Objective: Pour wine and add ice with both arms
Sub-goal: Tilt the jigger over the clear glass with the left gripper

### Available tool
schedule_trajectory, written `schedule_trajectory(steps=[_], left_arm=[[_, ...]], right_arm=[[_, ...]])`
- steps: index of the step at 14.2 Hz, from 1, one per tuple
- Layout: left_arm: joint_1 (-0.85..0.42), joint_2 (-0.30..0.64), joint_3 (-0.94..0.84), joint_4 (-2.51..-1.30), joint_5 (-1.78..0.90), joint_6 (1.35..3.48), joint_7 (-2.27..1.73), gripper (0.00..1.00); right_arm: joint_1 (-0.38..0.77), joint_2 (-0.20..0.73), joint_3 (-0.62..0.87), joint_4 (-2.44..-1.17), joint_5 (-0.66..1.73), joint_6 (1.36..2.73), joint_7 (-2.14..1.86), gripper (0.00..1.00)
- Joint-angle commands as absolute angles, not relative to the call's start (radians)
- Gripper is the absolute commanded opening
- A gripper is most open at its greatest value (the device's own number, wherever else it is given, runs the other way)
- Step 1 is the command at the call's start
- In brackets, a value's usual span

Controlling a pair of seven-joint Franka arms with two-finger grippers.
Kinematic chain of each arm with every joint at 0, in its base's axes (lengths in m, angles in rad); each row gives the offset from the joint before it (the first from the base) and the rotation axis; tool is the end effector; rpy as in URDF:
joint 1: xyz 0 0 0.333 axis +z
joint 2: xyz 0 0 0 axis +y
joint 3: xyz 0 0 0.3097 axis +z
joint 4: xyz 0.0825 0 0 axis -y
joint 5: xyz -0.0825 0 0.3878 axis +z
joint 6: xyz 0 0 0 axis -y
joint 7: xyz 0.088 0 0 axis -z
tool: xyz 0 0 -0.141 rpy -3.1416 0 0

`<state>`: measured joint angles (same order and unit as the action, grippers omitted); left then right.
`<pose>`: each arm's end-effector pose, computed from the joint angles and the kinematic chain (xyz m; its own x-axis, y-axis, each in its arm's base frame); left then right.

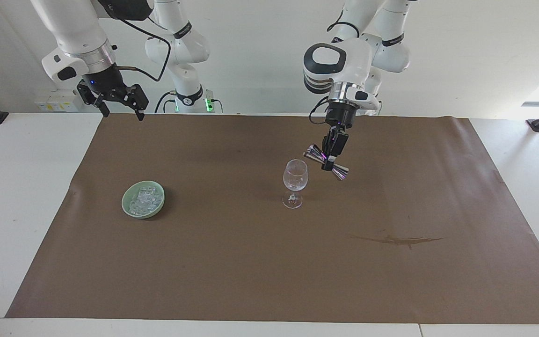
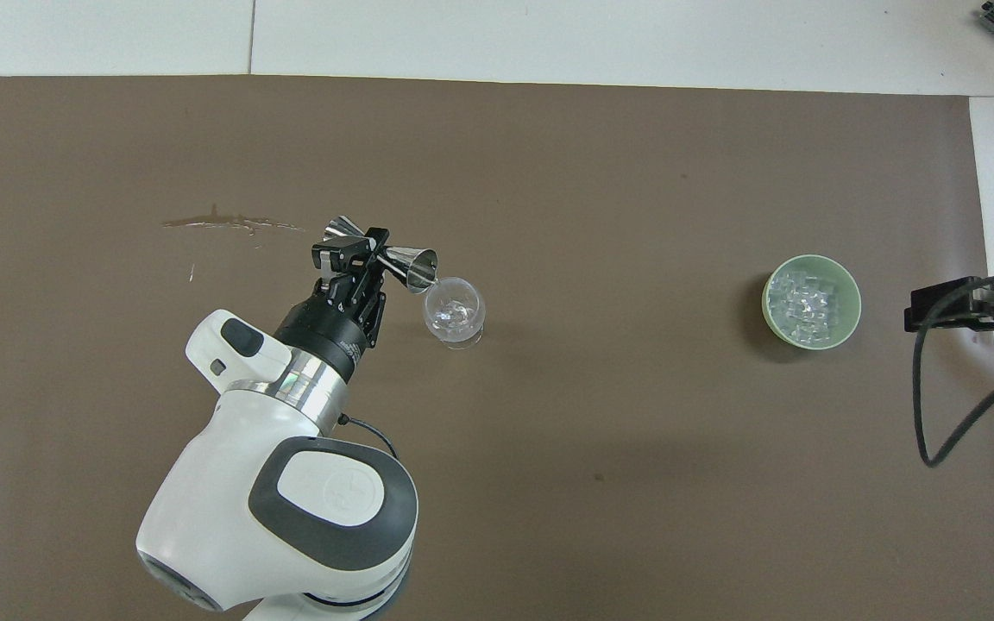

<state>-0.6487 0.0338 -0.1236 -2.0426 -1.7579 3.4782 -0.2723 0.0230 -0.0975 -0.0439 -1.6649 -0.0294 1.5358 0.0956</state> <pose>0.4843 -0.2932 0.4522 0.2380 0.9440 -0.2287 0.5576 0.0600 0.8280 0.5228 -0.0161 0.5894 0.9927 -0.1169 -0.0291 -0.1161 -0.9928 0.0280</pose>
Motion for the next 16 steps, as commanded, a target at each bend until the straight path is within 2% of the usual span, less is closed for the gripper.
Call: schedule_trajectory(steps=[1,16], left_arm=[[-0.661,0.049,-0.118,-2.016,-1.73,3.504,-0.235,0.0],[-0.683,0.092,-0.124,-1.982,-1.715,3.502,-0.005,0.0]], right_arm=[[0.017,-0.11,-0.038,-1.678,-0.023,1.54,0.071,1.0],[0.017,-0.11,-0.038,-1.678,-0.023,1.54,0.071,1.0]])
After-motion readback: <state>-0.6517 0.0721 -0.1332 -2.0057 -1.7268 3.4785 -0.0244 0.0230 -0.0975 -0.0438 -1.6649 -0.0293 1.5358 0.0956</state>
